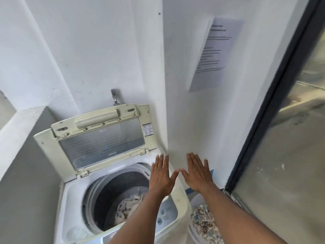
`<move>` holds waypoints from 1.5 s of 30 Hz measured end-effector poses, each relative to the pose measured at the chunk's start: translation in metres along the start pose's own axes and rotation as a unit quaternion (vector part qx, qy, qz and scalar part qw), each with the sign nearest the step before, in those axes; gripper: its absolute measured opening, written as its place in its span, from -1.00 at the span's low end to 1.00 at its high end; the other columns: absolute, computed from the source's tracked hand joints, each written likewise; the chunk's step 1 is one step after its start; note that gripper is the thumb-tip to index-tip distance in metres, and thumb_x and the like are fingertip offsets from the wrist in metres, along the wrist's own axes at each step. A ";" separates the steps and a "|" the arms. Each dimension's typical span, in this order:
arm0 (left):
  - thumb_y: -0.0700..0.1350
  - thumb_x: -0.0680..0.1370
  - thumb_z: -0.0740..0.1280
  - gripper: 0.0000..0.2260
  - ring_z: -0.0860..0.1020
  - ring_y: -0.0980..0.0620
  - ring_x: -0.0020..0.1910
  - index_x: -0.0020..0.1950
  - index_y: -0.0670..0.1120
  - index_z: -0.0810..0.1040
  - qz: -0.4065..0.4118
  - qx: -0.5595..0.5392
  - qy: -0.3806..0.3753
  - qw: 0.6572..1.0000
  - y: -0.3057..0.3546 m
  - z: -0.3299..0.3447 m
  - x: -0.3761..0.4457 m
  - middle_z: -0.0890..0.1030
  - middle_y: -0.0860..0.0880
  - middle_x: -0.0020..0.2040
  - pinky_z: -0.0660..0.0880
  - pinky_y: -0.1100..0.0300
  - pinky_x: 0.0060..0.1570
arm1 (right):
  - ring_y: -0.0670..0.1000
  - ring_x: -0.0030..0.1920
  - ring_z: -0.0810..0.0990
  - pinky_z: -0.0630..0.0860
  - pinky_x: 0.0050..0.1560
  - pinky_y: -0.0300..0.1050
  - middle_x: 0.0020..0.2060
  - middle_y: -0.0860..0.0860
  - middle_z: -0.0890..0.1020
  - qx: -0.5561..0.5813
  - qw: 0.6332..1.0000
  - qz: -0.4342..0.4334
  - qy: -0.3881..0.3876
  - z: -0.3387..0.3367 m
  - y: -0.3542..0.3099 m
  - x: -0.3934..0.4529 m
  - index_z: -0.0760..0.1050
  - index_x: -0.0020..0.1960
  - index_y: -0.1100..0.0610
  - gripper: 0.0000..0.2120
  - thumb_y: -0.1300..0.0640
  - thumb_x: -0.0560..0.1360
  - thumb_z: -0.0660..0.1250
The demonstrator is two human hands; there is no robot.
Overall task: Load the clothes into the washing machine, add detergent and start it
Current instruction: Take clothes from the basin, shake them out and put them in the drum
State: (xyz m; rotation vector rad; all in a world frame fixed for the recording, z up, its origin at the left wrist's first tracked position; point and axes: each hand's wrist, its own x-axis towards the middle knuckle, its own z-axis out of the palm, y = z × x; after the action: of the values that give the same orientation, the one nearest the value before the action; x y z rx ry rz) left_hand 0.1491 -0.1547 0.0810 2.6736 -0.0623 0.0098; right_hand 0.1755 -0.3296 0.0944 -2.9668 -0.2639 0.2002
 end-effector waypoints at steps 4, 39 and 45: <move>0.40 0.65 -0.05 -0.23 -0.27 0.00 0.69 0.72 0.01 -0.19 0.027 0.021 -0.029 0.999 0.059 0.034 0.023 -0.20 -0.03 0.72 -0.27 0.03 0.63 | 0.07 0.69 -0.16 -0.17 0.63 0.28 0.70 0.06 -0.12 0.004 1.000 0.024 0.009 -0.005 0.074 -0.003 -0.20 0.70 0.13 -0.26 -0.26 0.70 -0.09; 0.46 0.56 -0.23 -0.16 0.01 -0.09 0.71 0.71 -0.02 0.07 -0.184 -0.020 -0.091 0.979 0.077 0.526 0.079 0.08 -0.08 0.72 -0.19 -0.04 0.66 | 0.14 0.63 0.16 0.25 0.55 0.14 0.65 0.09 0.14 0.002 0.968 -0.026 -0.249 0.363 0.376 0.076 -0.04 0.67 0.12 -0.25 -0.04 0.62 0.26; 0.46 0.58 -0.15 -0.17 0.17 -0.15 0.67 0.68 -0.04 0.19 -0.224 -0.045 -0.110 0.967 0.022 0.646 0.051 0.25 -0.09 0.67 0.04 -0.14 0.65 | 0.12 0.61 0.19 0.30 0.53 0.09 0.63 0.09 0.19 0.008 0.958 -0.037 -0.286 0.501 0.388 0.067 0.01 0.67 0.13 -0.24 -0.05 0.61 0.28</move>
State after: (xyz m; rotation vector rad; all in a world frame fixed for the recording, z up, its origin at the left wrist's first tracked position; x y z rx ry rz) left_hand 0.1964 -0.4670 -0.4848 2.5283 0.4590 -0.4209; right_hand 0.2313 -0.6231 -0.4687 -2.8015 -0.4327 1.0434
